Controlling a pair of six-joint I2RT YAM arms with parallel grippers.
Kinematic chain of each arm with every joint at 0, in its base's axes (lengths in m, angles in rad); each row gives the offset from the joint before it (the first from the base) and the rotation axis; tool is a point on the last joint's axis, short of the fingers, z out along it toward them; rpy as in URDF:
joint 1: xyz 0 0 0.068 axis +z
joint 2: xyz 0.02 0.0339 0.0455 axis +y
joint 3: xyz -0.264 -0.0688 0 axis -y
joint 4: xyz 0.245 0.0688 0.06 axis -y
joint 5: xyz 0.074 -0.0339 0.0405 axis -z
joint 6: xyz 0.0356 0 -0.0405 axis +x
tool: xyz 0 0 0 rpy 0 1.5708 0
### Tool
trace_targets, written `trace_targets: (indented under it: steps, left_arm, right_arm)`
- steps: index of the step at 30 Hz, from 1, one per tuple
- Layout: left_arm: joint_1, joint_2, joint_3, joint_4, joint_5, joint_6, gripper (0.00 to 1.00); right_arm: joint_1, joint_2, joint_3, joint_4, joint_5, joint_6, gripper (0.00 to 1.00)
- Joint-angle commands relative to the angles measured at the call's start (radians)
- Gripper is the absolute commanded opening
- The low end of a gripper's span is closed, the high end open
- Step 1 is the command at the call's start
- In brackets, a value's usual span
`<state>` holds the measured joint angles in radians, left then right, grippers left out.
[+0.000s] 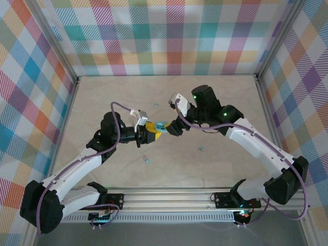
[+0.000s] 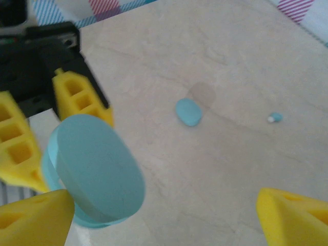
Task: Insert wireless bluetooth earbuds into charging case
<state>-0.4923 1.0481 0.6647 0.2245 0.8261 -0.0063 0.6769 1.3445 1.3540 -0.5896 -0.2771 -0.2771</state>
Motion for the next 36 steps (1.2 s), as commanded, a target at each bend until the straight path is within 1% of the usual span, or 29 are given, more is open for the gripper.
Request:
trace_targets:
  steps: [1,9,12,16,20,22,24,29,30,33,36]
  left_arm:
    - [-0.003,-0.009,0.021,-0.002,0.062,0.031,0.04]
    - [-0.003,-0.016,0.013,0.021,0.055,0.008,0.03]
    - [-0.003,-0.008,0.013,0.020,0.034,-0.007,0.03]
    - [-0.003,0.001,0.018,-0.002,0.002,-0.014,0.03]
    - [-0.003,0.008,0.017,-0.016,-0.040,-0.015,0.03]
    - [-0.003,0.010,0.015,-0.016,-0.058,-0.015,0.03]
    - [-0.003,0.012,0.015,-0.016,-0.074,-0.015,0.03]
    - [-0.002,0.014,0.009,-0.018,-0.115,-0.012,0.03]
    - [-0.001,0.012,0.007,-0.016,-0.120,-0.010,0.03]
    - [-0.002,0.010,0.003,-0.014,-0.134,-0.009,0.03]
    - [-0.001,0.009,0.001,-0.010,-0.144,-0.008,0.03]
  right_arm:
    - [-0.014,0.016,0.034,0.019,0.004,-0.014,0.91]
    - [-0.024,0.045,0.032,0.010,0.000,0.001,0.91]
    - [-0.026,0.048,0.024,0.014,-0.005,0.006,0.91]
    - [-0.034,0.022,0.020,0.036,-0.046,0.029,0.92]
    - [-0.058,-0.008,0.030,0.048,-0.081,0.070,0.93]
    - [-0.073,-0.015,0.037,0.043,-0.078,0.093,0.93]
    - [-0.091,-0.019,0.043,0.035,-0.055,0.118,0.94]
    - [-0.136,-0.009,0.060,-0.008,0.047,0.170,0.94]
    - [-0.144,-0.004,0.064,-0.018,0.060,0.206,0.94]
    - [-0.169,0.023,0.078,-0.050,0.114,0.228,0.94]
    - [-0.191,0.083,0.104,-0.101,0.160,0.241,0.93]
